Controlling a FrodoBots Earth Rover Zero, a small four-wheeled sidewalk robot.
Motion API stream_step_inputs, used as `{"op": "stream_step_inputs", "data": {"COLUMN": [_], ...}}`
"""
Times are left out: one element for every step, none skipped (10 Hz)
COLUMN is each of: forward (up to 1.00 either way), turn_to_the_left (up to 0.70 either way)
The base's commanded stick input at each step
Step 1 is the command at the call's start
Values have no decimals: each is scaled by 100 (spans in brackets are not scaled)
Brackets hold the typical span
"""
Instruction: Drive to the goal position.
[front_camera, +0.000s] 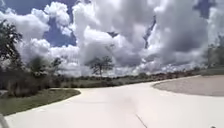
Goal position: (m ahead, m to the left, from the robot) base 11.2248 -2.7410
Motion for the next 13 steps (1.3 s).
{"op": "stream_step_inputs", "data": {"forward": [70, 70, 70, 70, 70, 70, 70, 70, 70, 70, 70, 70, 70], "turn_to_the_left": [0, 0, 0, 0, 0, 0, 0, 0, 0, 0, 0, 0, 0]}}
